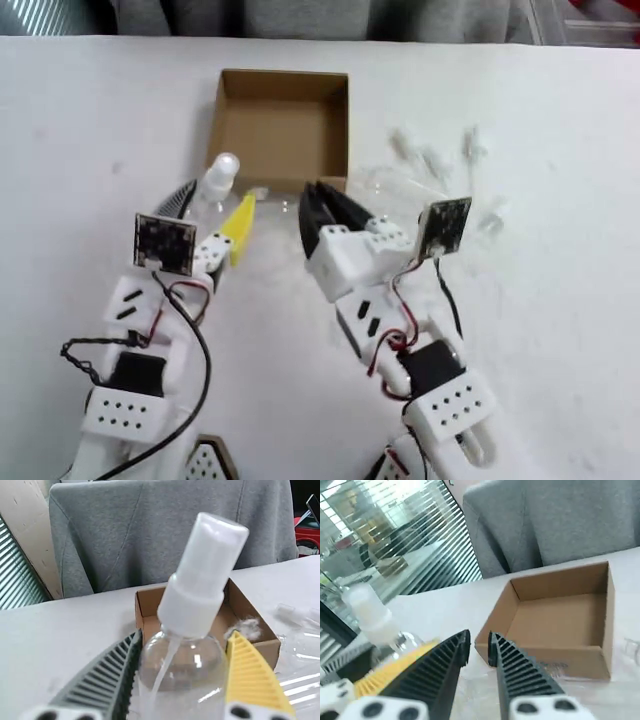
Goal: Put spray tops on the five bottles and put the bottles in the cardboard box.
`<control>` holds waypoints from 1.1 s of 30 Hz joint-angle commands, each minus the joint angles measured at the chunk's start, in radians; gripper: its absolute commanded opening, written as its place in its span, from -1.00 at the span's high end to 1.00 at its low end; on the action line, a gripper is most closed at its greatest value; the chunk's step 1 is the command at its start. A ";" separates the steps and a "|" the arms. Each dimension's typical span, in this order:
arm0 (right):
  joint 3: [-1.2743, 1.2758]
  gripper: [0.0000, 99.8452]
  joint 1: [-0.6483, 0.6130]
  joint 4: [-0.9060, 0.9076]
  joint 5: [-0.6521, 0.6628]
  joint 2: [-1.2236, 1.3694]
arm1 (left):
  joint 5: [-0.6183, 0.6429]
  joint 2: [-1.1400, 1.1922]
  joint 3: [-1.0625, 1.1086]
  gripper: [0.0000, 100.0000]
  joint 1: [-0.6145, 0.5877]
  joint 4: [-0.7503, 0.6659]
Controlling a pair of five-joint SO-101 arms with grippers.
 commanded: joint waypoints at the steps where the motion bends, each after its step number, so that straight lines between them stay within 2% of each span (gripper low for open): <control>1: 0.091 0.90 0.016 0.007 0.074 -0.097 | -0.002 -0.019 -0.094 0.50 -0.012 -0.048; 4: 0.193 0.90 0.058 0.007 0.146 -0.202 | -0.002 -0.018 -0.141 0.50 -0.012 -0.074; 11: 0.405 0.90 0.225 0.016 0.158 -0.489 | 0.000 -0.016 -0.209 0.50 -0.002 -0.123; 14: 0.400 0.90 0.280 0.185 0.158 -0.581 | 0.000 -0.015 -0.273 0.50 -0.002 -0.120; 17: 0.397 0.90 0.285 0.314 0.158 -0.631 | 0.000 -0.001 -0.356 0.50 -0.002 -0.115; 33: 0.397 0.90 0.358 0.401 0.158 -0.615 | 0.003 0.716 -0.965 0.50 -0.002 -0.121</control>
